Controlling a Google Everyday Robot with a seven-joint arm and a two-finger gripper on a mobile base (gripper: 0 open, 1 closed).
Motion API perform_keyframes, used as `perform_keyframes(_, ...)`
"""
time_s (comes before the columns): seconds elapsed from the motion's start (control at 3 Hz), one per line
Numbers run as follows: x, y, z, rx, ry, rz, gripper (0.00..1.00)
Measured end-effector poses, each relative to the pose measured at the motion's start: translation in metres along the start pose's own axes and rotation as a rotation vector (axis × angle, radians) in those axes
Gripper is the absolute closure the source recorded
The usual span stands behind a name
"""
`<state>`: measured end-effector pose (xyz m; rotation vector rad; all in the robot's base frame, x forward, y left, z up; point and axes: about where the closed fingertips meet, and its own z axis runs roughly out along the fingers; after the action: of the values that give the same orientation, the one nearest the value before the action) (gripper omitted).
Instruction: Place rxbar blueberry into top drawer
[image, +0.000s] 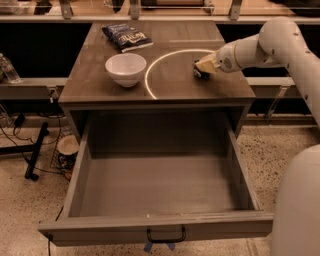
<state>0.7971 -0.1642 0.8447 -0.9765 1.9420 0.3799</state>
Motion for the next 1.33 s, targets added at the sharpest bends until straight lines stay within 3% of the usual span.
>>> perform_keyframes(0.33,0.0,0.0,0.0001,0.0,0.0,0.0,1.0)
perform_keyframes(1.0,0.0,0.0,0.0001,0.0,0.0,0.0,0.51)
perform_keyframes(1.33,-0.0012,-0.0004,0.0005,-0.005,-0.002,0.011,0.19)
